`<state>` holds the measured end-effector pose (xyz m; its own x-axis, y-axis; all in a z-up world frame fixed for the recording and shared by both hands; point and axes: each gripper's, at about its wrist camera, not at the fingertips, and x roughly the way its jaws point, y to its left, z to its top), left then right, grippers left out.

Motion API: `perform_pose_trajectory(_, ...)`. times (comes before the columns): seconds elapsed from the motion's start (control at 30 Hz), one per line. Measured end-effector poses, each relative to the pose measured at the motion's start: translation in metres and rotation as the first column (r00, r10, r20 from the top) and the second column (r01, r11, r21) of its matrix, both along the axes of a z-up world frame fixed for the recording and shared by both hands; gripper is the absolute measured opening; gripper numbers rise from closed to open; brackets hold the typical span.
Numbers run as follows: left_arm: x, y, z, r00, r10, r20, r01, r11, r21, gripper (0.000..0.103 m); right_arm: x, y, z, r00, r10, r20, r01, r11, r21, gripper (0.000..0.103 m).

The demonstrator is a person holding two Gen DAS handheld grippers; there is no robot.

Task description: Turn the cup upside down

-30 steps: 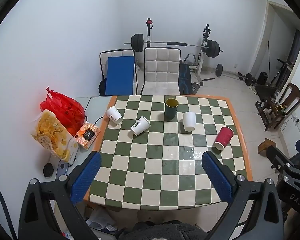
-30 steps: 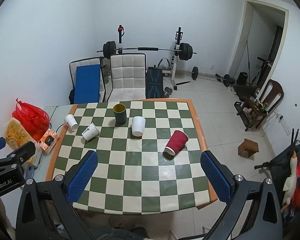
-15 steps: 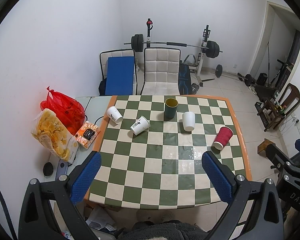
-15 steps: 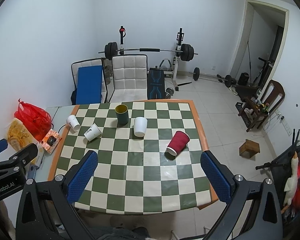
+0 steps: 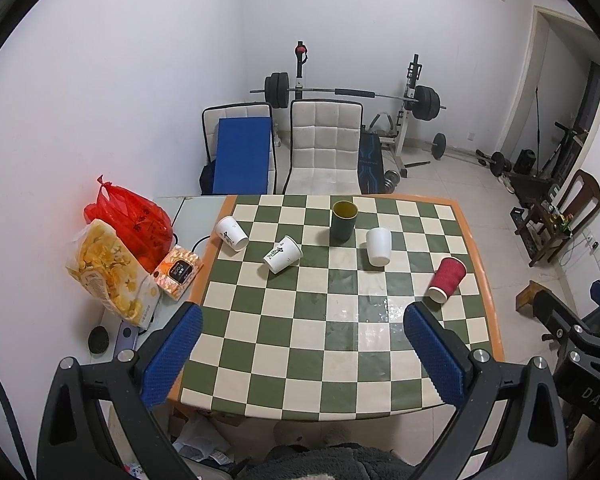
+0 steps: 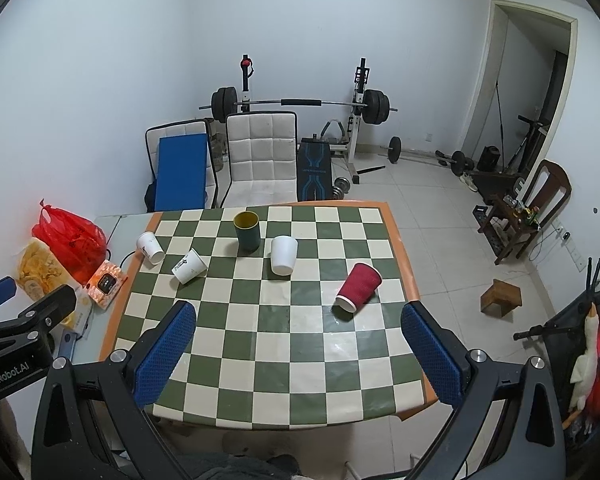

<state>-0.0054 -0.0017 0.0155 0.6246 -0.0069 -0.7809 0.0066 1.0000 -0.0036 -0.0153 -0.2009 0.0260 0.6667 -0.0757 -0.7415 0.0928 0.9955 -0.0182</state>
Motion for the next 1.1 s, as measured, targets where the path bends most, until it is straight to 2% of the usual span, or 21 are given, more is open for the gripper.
perform_pose_trajectory(0.43,-0.002,0.000,0.005,1.000,0.000,0.007,0.000,1.000,-0.001,0.103,0.001,0.003,0.007,1.000,0.004,0.001,-0.004,1.000,0.004,0.103)
perform_pose_trajectory(0.5,0.006,0.004,0.016,1.000,0.001,0.007,-0.001,1.000,-0.002,0.103,0.001,0.003,0.006,1.000,0.004,0.002,-0.004,1.000,0.005,0.103)
perform_pose_trajectory(0.7,0.006,0.005,0.022,1.000,0.000,0.008,0.000,1.000,-0.003,0.103,0.003,0.004,0.009,1.000,0.006,0.002,-0.006,1.000,0.008,0.103)
perform_pose_trajectory(1.1,0.006,0.005,0.022,1.000,0.000,0.009,0.000,1.000,-0.005,0.103,0.003,0.005,0.010,1.000,0.005,0.004,-0.006,1.000,0.010,0.103)
